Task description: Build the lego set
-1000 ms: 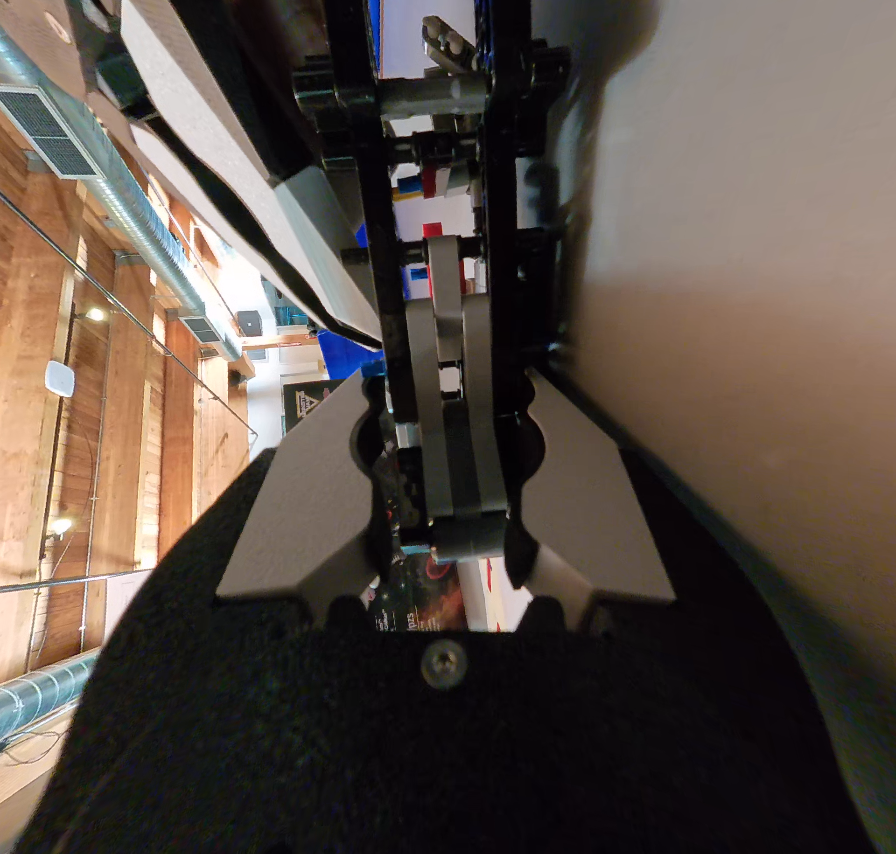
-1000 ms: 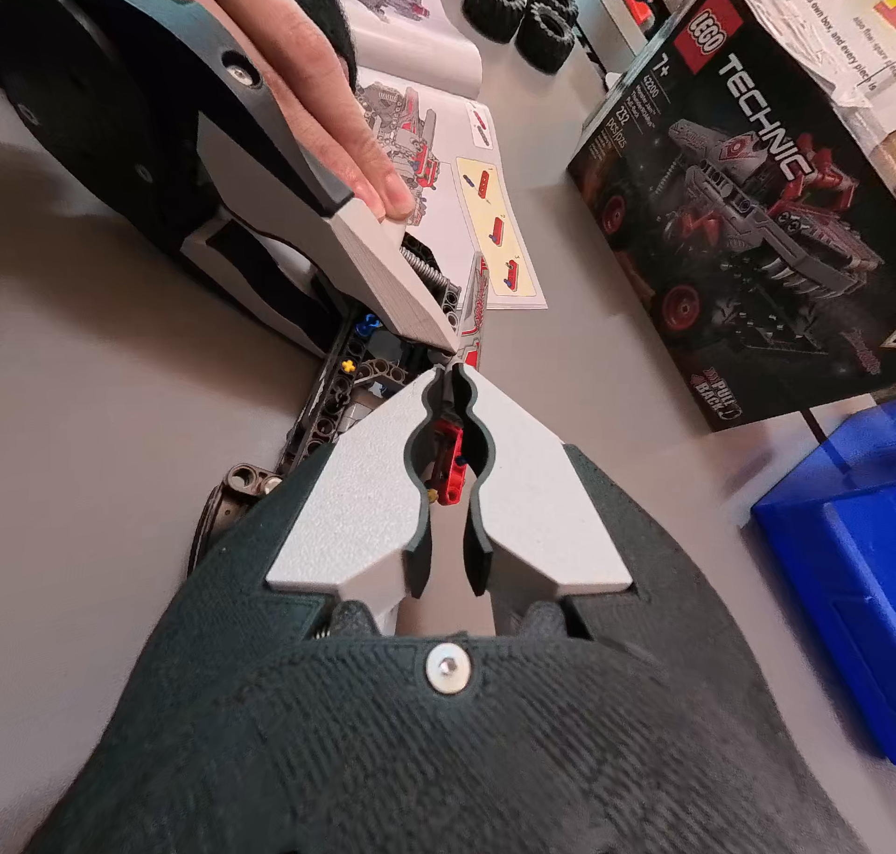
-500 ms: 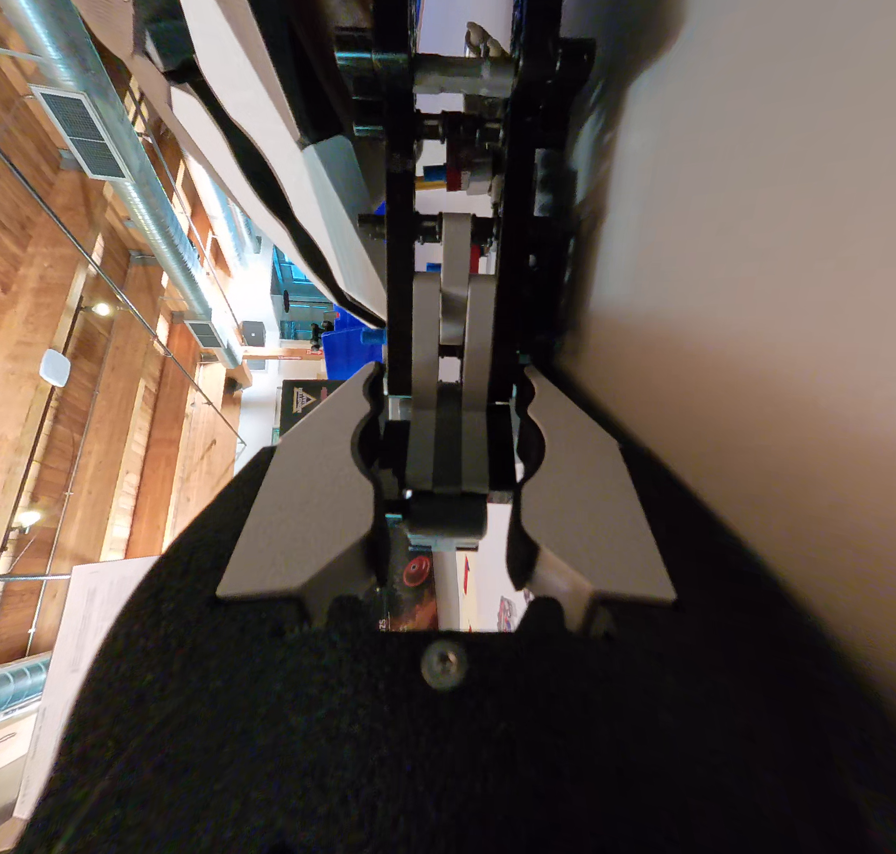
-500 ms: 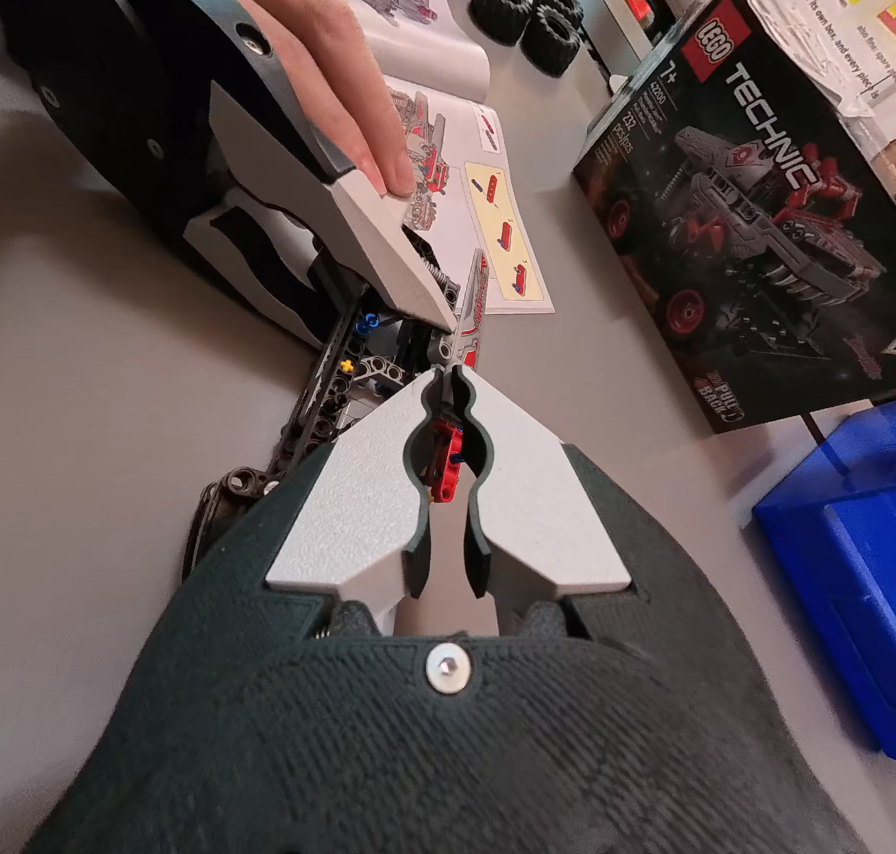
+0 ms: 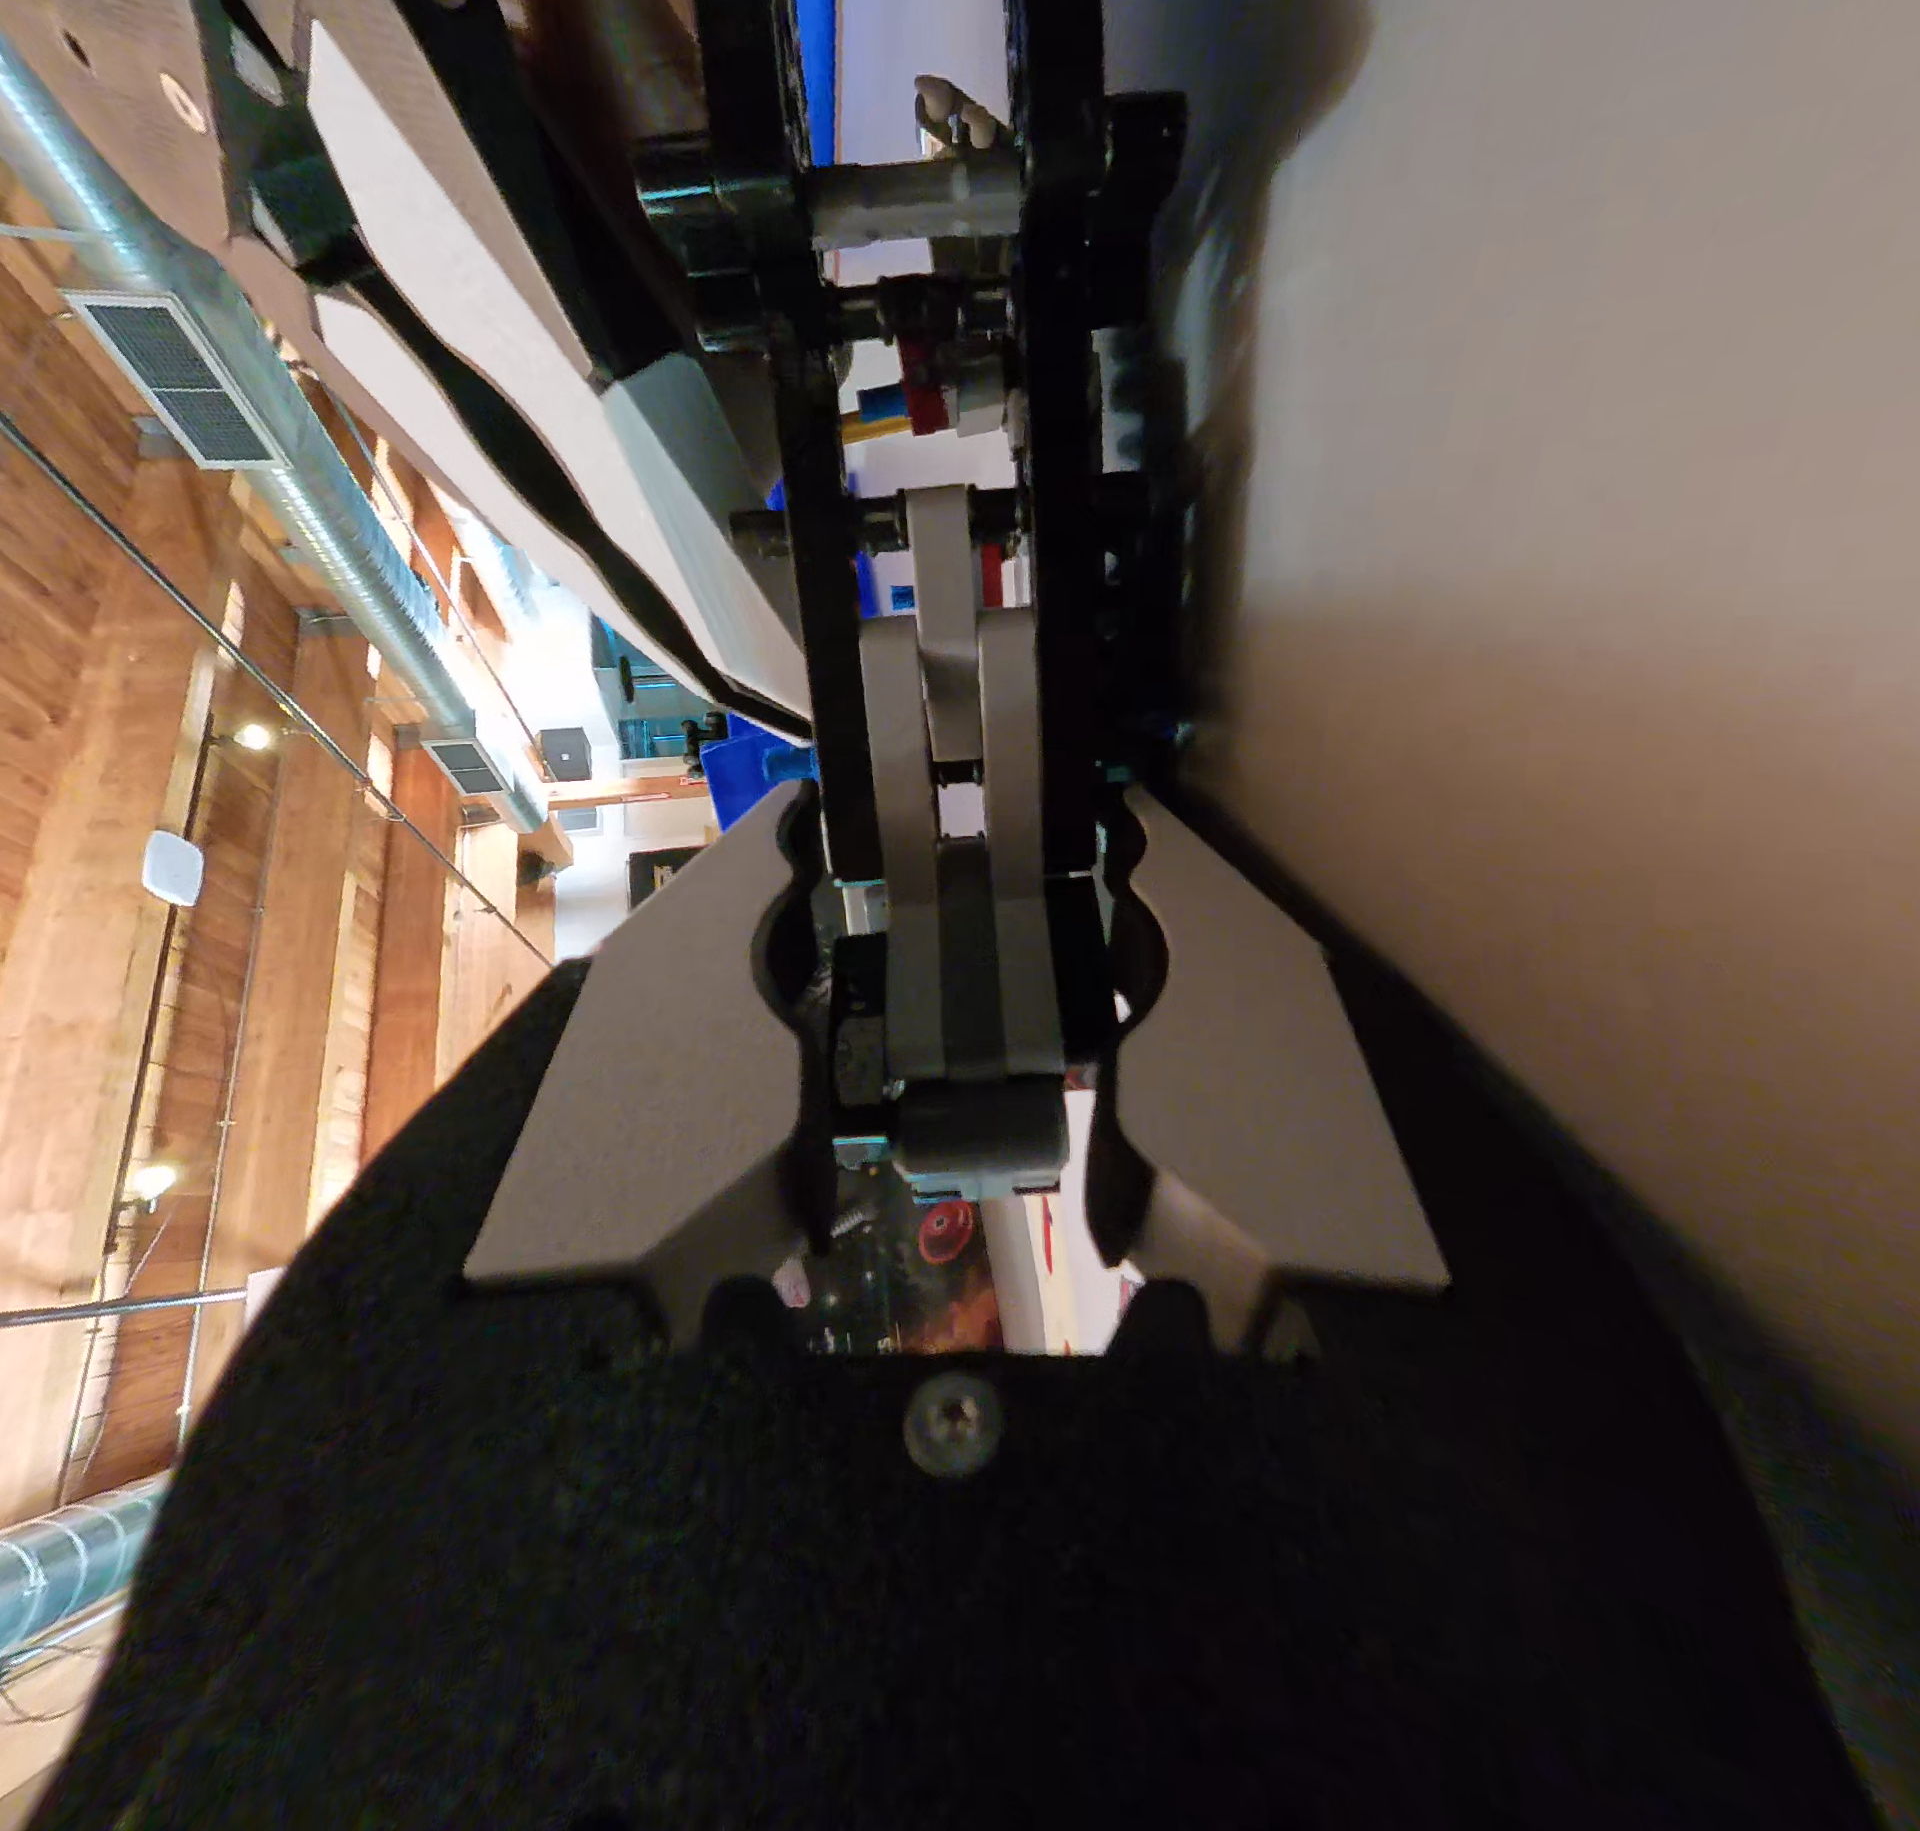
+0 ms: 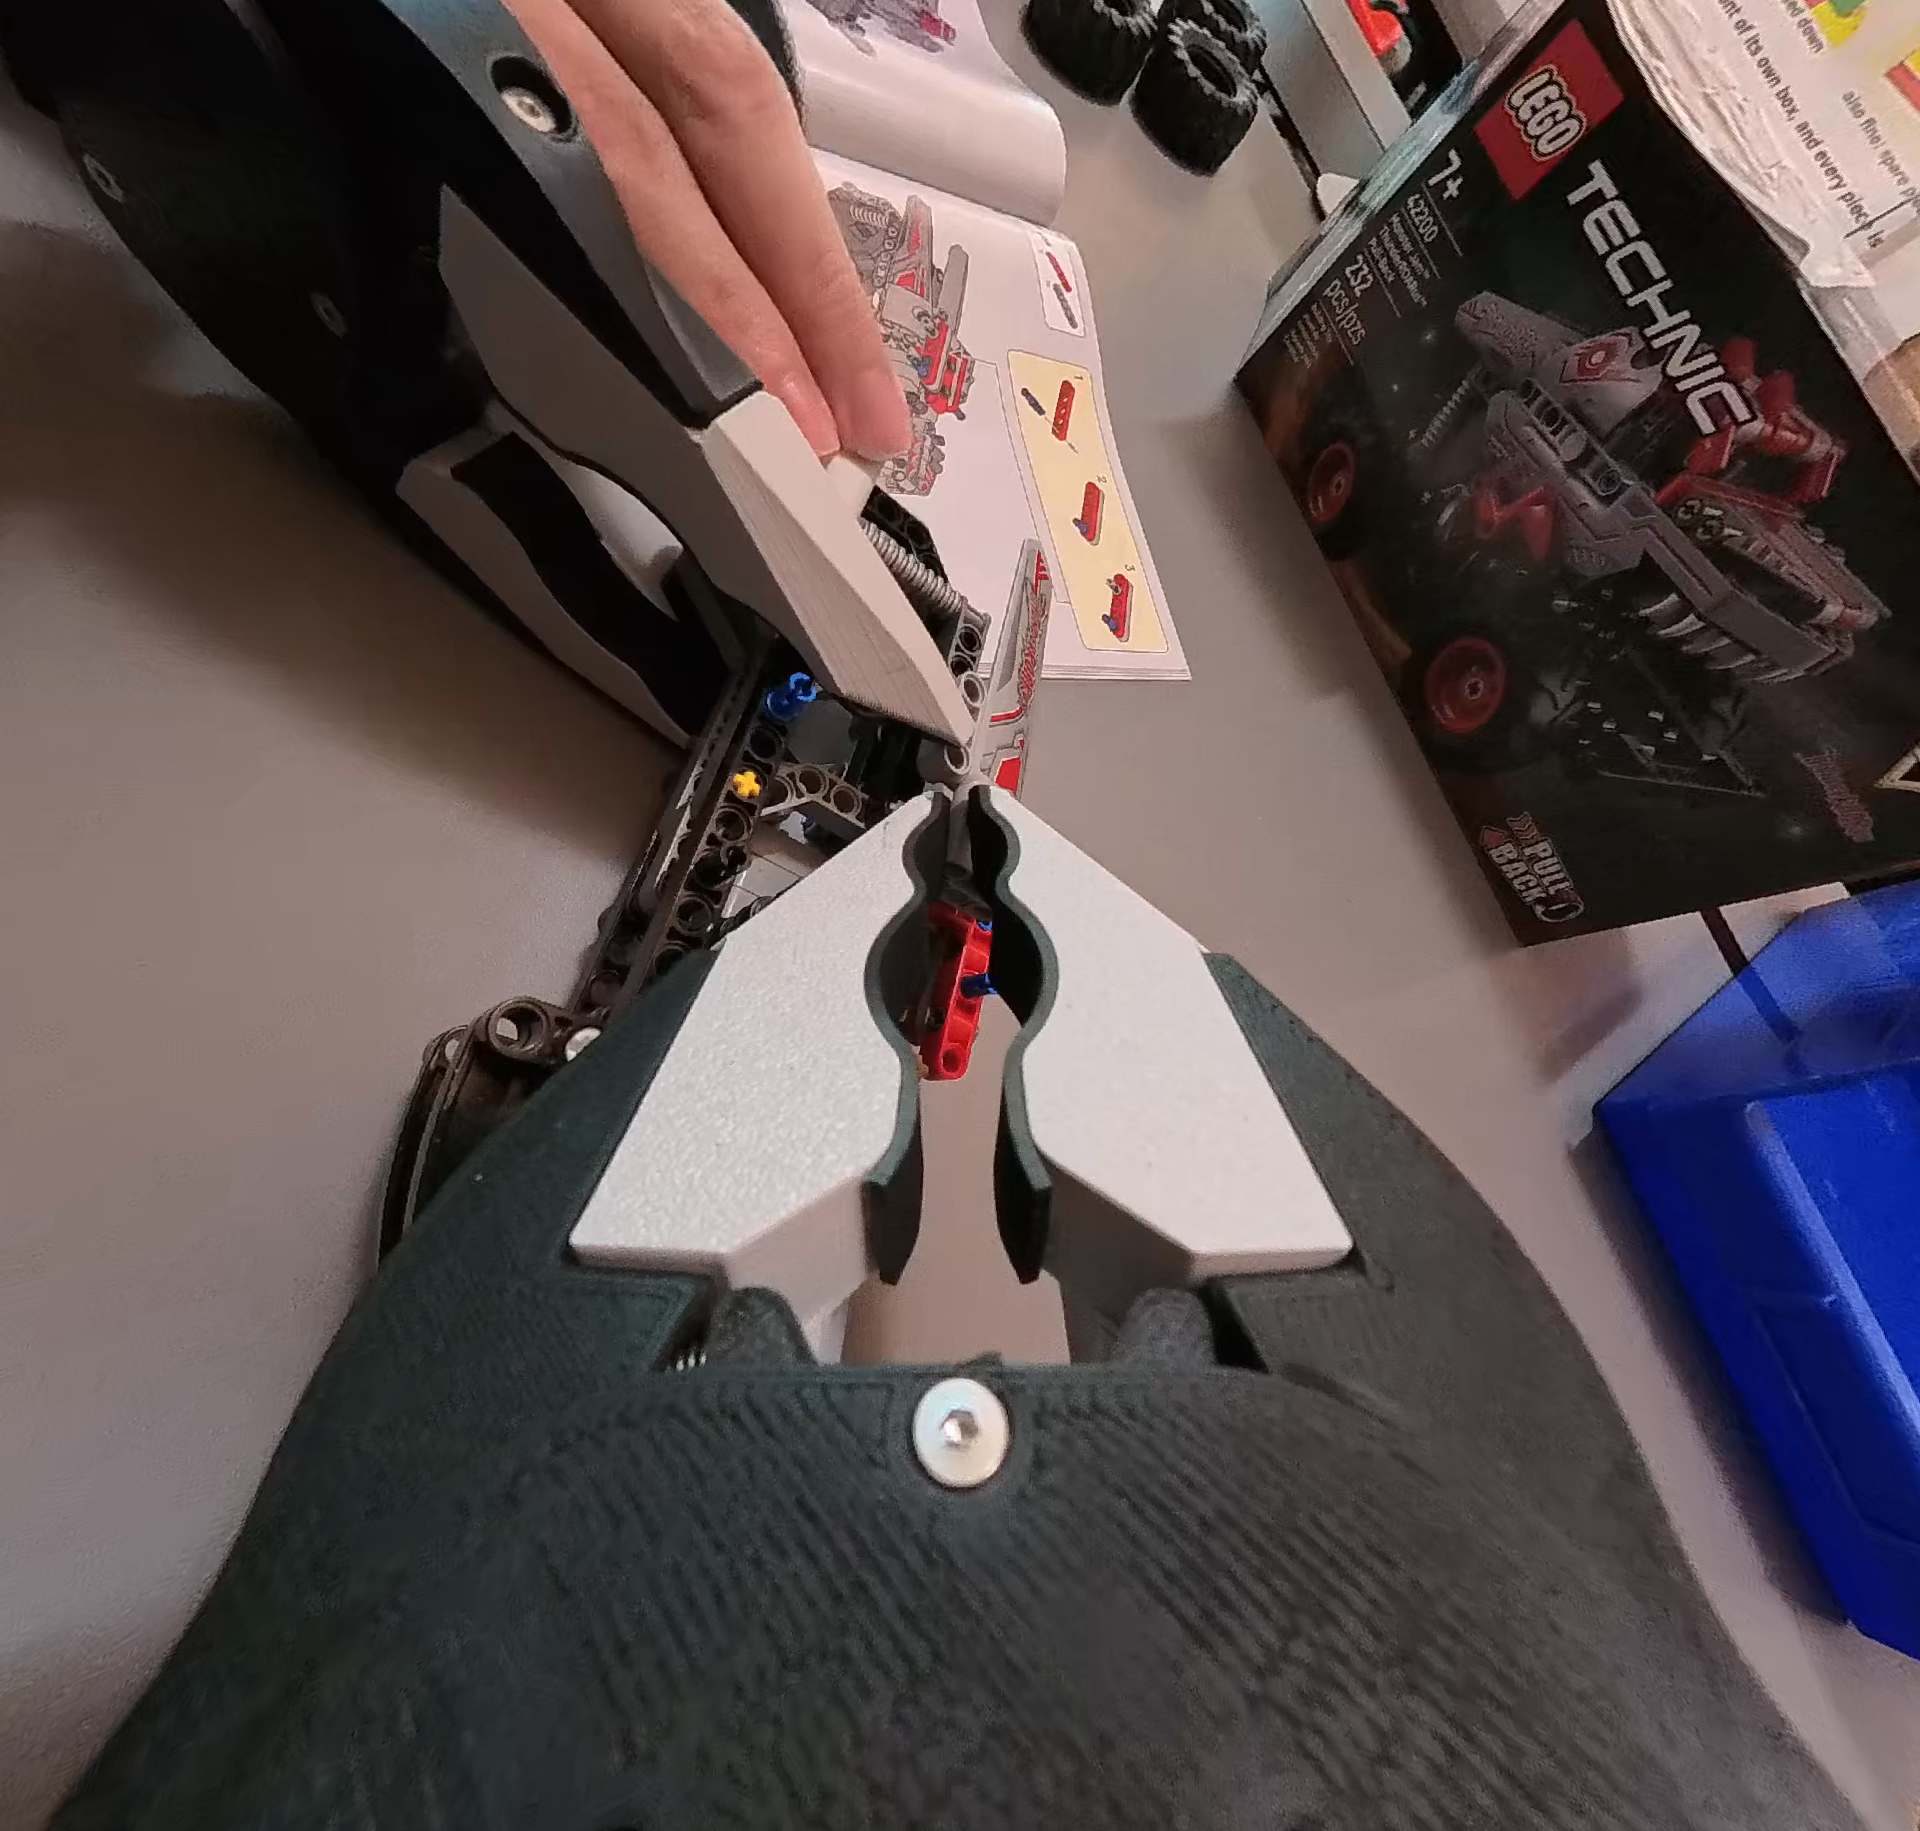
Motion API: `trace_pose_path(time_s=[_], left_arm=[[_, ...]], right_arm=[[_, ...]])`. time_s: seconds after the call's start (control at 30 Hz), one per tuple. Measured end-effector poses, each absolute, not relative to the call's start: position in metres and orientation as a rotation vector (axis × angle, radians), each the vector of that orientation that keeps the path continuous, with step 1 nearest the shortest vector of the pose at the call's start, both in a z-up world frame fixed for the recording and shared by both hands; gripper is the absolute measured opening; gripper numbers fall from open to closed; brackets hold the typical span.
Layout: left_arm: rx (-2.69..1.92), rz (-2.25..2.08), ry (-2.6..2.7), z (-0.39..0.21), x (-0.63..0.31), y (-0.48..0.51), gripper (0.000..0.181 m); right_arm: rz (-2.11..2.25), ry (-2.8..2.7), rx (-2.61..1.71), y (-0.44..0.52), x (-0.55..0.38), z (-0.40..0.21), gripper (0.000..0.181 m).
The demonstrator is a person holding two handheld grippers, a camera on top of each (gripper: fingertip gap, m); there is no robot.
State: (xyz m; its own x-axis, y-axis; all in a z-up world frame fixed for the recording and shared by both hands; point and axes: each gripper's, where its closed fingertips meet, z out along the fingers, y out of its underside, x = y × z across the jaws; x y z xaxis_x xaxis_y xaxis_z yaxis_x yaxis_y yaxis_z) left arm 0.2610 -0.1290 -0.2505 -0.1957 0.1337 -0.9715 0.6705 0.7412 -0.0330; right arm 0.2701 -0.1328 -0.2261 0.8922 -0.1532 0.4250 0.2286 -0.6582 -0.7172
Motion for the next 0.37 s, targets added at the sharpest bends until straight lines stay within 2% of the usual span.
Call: trace_pose_path(time_s=[0.37], left_arm=[[0.650, -0.559, 1.728, -0.2520, 0.2593, -0.1295, 0.052]], right_arm=[[-0.622, -0.134, -2.230, -0.1317, 0.2696, -0.2256, 0.001]])
